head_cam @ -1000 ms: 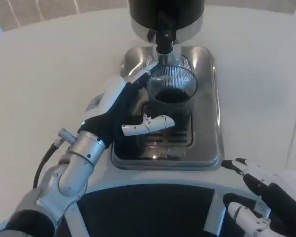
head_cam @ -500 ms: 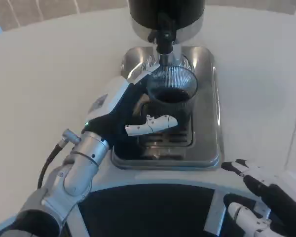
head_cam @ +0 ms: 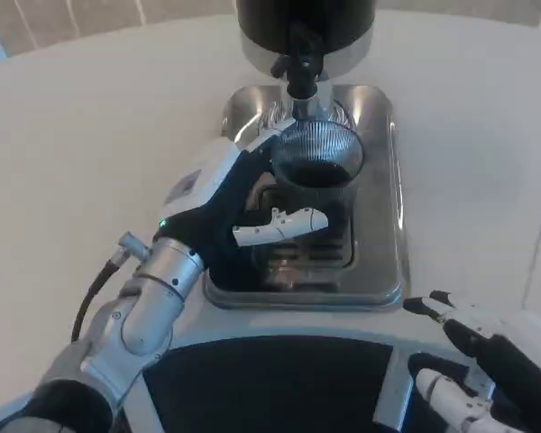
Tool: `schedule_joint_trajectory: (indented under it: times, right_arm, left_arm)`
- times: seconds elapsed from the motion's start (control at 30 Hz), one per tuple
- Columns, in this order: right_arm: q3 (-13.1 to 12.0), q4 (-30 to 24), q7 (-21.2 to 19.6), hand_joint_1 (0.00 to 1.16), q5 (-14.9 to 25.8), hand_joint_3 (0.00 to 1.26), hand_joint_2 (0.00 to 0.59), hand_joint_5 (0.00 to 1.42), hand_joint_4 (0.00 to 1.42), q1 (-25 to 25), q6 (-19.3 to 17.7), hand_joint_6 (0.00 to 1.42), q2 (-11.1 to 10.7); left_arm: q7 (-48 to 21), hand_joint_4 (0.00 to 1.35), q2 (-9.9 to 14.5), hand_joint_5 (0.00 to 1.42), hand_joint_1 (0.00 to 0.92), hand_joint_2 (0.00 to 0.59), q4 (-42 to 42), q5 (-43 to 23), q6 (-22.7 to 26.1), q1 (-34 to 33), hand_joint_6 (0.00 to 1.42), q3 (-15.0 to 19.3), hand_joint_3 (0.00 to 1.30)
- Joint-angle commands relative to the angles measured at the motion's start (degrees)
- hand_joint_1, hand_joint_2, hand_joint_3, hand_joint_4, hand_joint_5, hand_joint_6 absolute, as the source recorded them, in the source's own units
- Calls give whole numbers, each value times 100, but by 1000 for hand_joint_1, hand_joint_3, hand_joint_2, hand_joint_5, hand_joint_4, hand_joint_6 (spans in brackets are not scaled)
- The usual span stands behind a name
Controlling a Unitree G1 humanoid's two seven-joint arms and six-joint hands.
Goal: Grasp the cup under the faucet to collect the drink, then remove the cup.
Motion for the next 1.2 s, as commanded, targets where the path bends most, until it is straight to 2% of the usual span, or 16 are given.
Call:
schedule_joint_trajectory:
  times: [0.03,0.3,0.5,0.77,1.2]
  right_arm:
    - [66,-83,-11,59,-46,95,506,0,0,23,76,0,-21]
    - [115,-85,-19,75,-96,98,506,0,0,16,96,0,-36]
    - [128,-85,-7,118,-115,105,512,0,0,26,97,10,-32]
    - [69,-85,-25,176,-127,108,497,0,0,88,44,16,-16]
    - [21,-85,-36,282,-204,134,492,0,0,167,-79,33,36]
  left_arm:
    - [78,244,-29,464,314,58,-90,167,170,-26,99,-98,195]
    - [166,252,-73,473,299,57,-175,302,475,-26,101,-151,221]
    - [240,304,-123,527,296,57,-304,314,625,36,102,-170,267]
    - [601,456,-193,642,305,69,-504,379,754,155,115,-192,448]
    - [1011,591,-311,778,351,83,-683,470,812,316,152,-169,611]
